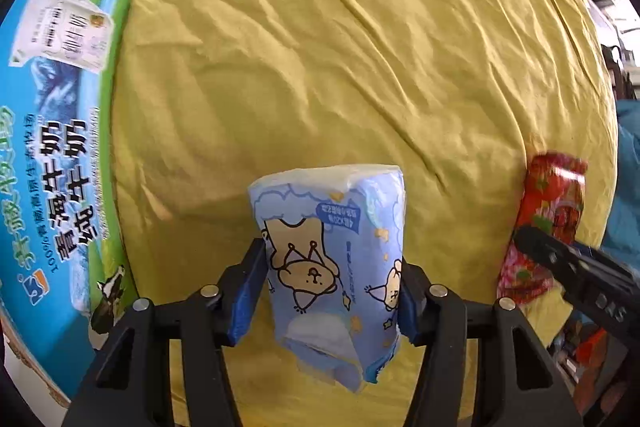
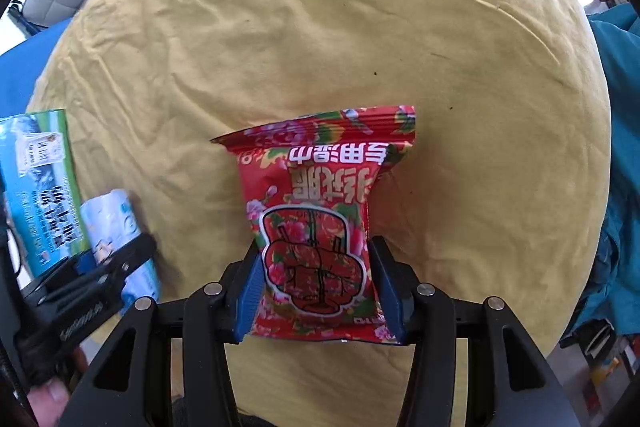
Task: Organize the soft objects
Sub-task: 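Carry the blue tissue pack and red packet together over the box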
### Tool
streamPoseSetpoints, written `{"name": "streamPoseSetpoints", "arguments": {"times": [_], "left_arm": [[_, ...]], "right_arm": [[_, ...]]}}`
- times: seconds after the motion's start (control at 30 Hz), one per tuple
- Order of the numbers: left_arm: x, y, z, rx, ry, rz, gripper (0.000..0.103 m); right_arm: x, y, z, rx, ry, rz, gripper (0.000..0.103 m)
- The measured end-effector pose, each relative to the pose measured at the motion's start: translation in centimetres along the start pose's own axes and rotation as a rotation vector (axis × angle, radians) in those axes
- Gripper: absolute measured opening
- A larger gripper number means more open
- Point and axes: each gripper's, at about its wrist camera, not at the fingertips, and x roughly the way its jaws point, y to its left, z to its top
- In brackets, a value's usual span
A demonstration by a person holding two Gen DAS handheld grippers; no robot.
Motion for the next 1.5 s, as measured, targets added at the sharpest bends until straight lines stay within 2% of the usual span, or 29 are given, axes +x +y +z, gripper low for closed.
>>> {"name": "streamPoseSetpoints", "arguments": {"times": [0.07,0.17,0.27,0.37,0.5,0.67,0.73,0.77,0.8,0.83,0.97,1.23,1.5], "left_arm": [[-1.2,0.6,0.1,-0.025,-0.002,-0.016,0.054],[-1.9,2.0,-0.4,-0.091,0.000,-0.099,0.067],[-2.6,3.7,-0.7,-0.151,0.016,-0.188,0.073],[-2.1,5.0,-0.3,-0.156,0.017,-0.189,0.078],[0.0,5.8,1.2,-0.131,0.048,-0.143,0.079],[2.1,4.1,1.3,-0.129,0.073,-0.155,0.079],[2.3,3.8,1.4,-0.123,0.047,-0.127,0.076],[2.0,3.7,1.2,-0.114,0.031,-0.122,0.072],[1.8,3.5,0.9,-0.101,0.021,-0.110,0.062],[1.7,3.2,0.7,-0.085,0.012,-0.092,0.059],[0.9,2.2,0.2,-0.042,-0.014,-0.064,0.053],[-2.6,0.5,-1.1,0.012,-0.095,-0.064,0.052],[-8.8,-0.2,-3.4,0.087,-0.199,-0.052,0.052]], "right_arm": [[0.6,0.2,0.3,0.003,0.001,-0.022,0.053],[1.3,1.5,0.5,-0.015,0.001,-0.059,0.053],[1.7,2.6,-0.1,-0.042,0.004,-0.070,0.053],[2.2,3.0,-0.4,-0.055,0.008,-0.073,0.053],[2.5,3.2,-0.4,-0.051,0.012,-0.076,0.053],[1.9,2.8,-0.2,-0.060,0.012,-0.085,0.053],[1.9,2.9,-0.1,-0.063,0.011,-0.089,0.053],[2.0,2.9,-0.1,-0.062,0.010,-0.090,0.053],[2.0,3.0,-0.1,-0.063,0.009,-0.094,0.052],[2.0,3.1,0.0,-0.064,0.008,-0.096,0.051],[1.8,3.1,-0.3,-0.066,-0.007,-0.101,0.049],[0.7,3.1,-2.1,-0.051,-0.039,-0.032,0.047],[-2.9,5.0,-5.1,-0.076,-0.114,0.008,0.047]]}}
